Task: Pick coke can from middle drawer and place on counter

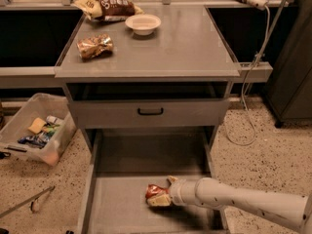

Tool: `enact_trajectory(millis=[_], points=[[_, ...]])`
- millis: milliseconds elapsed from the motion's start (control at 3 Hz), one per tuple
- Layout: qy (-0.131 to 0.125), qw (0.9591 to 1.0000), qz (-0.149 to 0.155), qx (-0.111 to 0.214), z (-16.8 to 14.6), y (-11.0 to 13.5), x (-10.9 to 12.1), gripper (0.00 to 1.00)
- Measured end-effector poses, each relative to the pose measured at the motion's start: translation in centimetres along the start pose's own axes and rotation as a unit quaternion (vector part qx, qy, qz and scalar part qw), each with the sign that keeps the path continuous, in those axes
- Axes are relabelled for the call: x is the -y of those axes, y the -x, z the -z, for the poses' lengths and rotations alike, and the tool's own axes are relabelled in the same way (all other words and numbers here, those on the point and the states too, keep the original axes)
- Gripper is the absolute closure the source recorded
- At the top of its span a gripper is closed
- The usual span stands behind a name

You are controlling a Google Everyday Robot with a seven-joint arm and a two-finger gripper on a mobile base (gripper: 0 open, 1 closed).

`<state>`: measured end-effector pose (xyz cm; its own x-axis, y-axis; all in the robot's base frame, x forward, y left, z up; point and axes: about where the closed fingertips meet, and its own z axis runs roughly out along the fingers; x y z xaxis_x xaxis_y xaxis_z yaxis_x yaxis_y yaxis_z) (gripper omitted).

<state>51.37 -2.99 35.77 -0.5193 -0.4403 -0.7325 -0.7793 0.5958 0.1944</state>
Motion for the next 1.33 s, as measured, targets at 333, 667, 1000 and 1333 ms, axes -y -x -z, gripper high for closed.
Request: enact_trajectory(millis=[333,667,1000,1333], points=[[0.0,1.0,0.0,0.0,0.0,0.0,0.0,0.65],[0.0,1.0,0.0,0.0,0.2,0.2,-0.1,0.89],[0.0,0.9995,-0.008,0.03,3.3,3.2,0.5,1.0],[0.001,0.996,-0.008,0.089,8.0,7.5,0.5,1.0]])
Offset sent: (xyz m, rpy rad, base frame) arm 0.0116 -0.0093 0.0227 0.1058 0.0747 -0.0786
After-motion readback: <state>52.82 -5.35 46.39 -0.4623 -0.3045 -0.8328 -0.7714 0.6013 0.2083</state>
